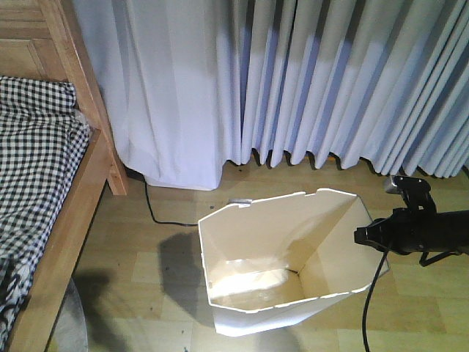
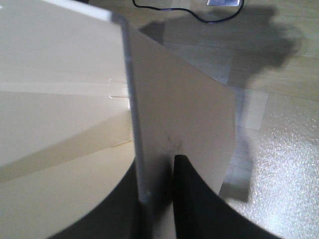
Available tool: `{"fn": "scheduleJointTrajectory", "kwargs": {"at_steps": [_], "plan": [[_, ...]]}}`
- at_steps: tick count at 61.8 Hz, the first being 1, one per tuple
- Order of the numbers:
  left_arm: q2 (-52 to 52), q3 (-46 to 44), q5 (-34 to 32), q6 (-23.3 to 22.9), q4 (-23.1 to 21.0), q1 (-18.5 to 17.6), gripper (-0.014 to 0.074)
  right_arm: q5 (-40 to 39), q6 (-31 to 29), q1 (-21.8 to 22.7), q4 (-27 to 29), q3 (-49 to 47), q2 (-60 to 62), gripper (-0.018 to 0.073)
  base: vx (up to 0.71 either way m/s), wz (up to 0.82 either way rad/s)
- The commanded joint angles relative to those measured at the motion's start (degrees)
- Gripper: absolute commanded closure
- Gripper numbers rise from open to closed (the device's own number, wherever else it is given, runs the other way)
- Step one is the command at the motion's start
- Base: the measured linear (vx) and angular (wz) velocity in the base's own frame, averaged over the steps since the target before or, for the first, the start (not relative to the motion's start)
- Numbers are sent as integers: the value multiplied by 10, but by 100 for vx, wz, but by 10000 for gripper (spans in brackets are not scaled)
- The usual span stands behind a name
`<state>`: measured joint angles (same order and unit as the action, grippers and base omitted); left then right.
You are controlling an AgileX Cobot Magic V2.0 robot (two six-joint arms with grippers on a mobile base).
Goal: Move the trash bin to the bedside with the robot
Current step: 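Keep holding the bin and drive up beside the bed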
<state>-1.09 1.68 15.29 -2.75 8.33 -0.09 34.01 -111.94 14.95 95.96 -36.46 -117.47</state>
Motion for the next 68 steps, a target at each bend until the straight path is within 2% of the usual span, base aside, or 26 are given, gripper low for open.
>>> {"fn": "scheduleJointTrajectory", "kwargs": {"at_steps": [1, 68], "plan": [[-6, 17, -42, -5, -3, -4, 602, 132, 12, 2, 31, -8, 38, 566, 18, 1], [-6, 17, -42, -5, -3, -4, 602, 132, 12, 2, 35, -8, 38, 566, 7, -2]]}}
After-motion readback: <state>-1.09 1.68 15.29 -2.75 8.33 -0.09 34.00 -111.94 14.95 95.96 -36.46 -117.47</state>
